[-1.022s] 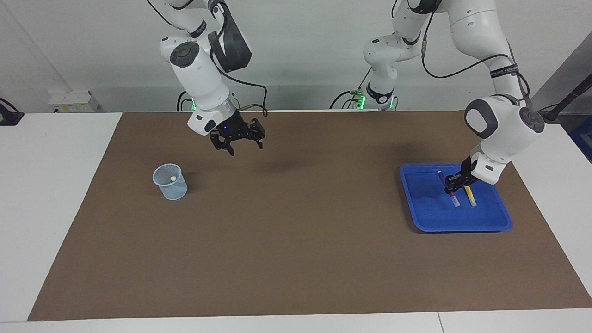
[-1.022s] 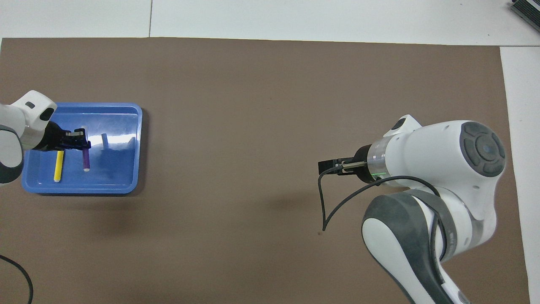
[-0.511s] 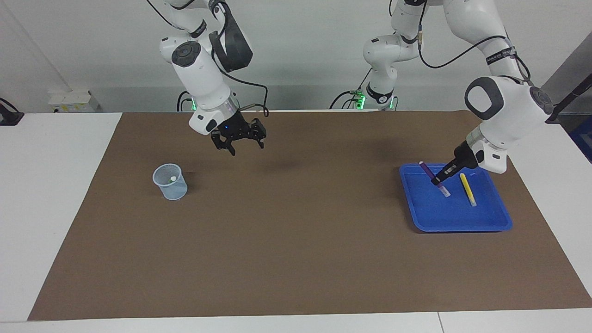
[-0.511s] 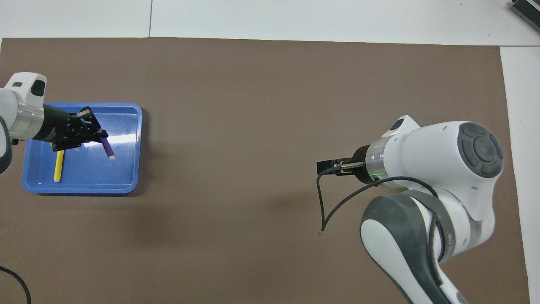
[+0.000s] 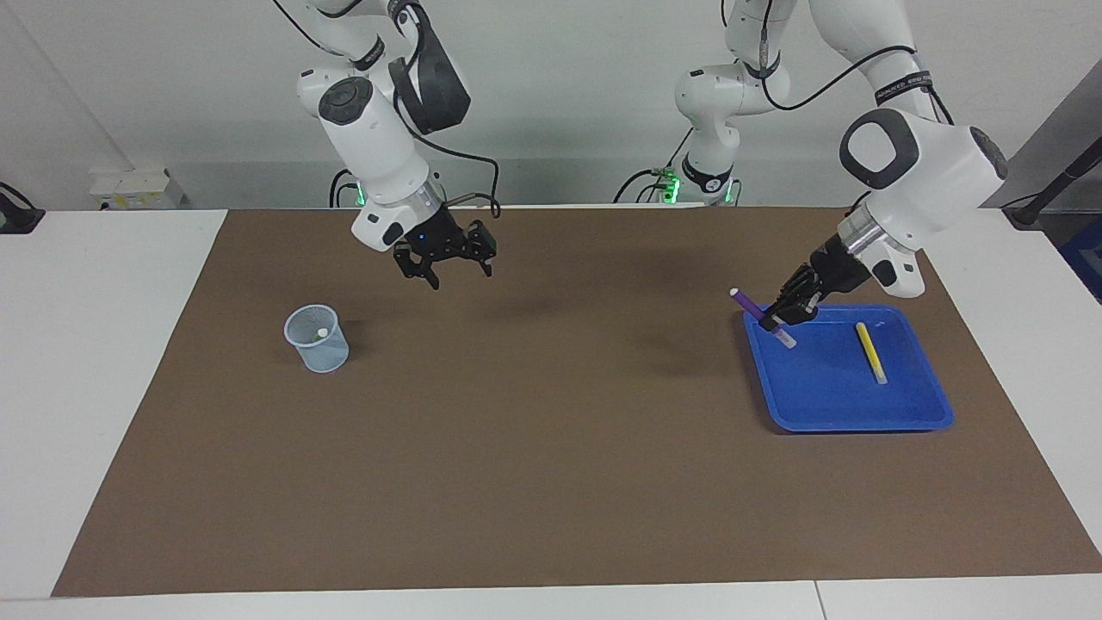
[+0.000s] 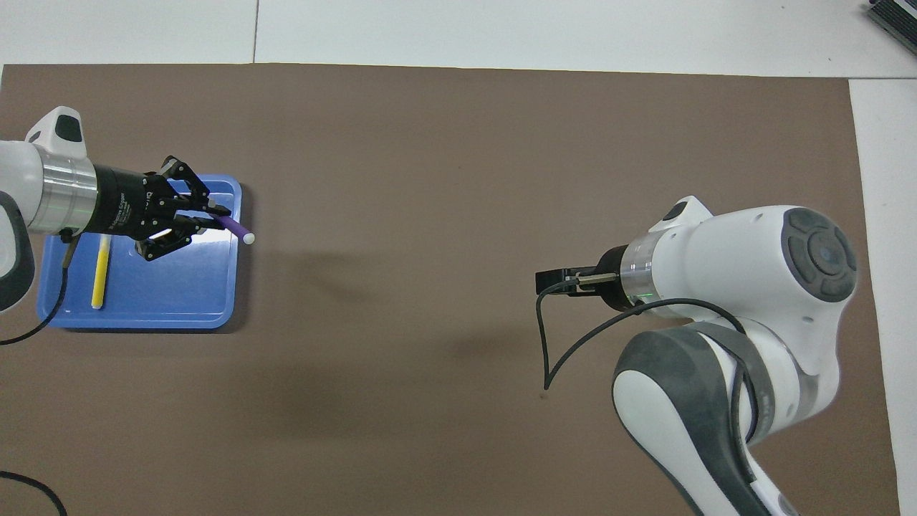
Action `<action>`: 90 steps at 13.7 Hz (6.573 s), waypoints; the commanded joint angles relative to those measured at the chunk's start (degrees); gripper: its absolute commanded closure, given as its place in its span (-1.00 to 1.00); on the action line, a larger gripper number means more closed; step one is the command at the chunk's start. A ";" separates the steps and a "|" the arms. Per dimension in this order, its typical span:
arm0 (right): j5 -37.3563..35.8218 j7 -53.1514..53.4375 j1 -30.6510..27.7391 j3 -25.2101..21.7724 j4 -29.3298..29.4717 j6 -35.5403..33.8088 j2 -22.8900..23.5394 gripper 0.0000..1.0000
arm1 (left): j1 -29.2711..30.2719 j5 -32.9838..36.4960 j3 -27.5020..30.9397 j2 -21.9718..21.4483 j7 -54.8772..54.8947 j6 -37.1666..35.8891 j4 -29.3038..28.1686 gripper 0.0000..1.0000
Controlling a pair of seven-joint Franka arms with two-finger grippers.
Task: Transfer and insert pens with both arms
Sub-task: 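Lift the purple pen with the left gripper while the right gripper approaches, then grasp the purple pen with the right gripper, then open the left gripper, then carry the purple pen with the right gripper and insert it into the cup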
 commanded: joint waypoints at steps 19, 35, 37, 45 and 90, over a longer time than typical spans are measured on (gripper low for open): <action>25.66 28.69 21.65 0.12 9.32 32.03 7.11 -1.00 | -16.81 -8.65 0.67 -18.49 -35.85 20.75 -21.72 1.00; 25.13 24.04 25.18 0.12 13.81 38.81 15.55 -0.22 | -17.25 -8.65 0.67 -19.20 -38.14 20.66 -21.63 1.00; 25.04 23.60 25.09 0.12 13.81 38.82 15.64 -0.10 | -17.25 -8.65 0.67 -19.20 -38.14 20.58 -21.63 1.00; 24.86 21.31 24.38 0.12 13.54 38.20 15.82 0.55 | -17.25 -8.65 0.67 -19.20 -38.58 20.58 -21.63 1.00; -33.41 -49.80 -16.92 -0.32 -1.84 -5.92 1.22 1.00 | 14.65 33.89 1.29 3.55 71.79 15.22 -11.10 -1.00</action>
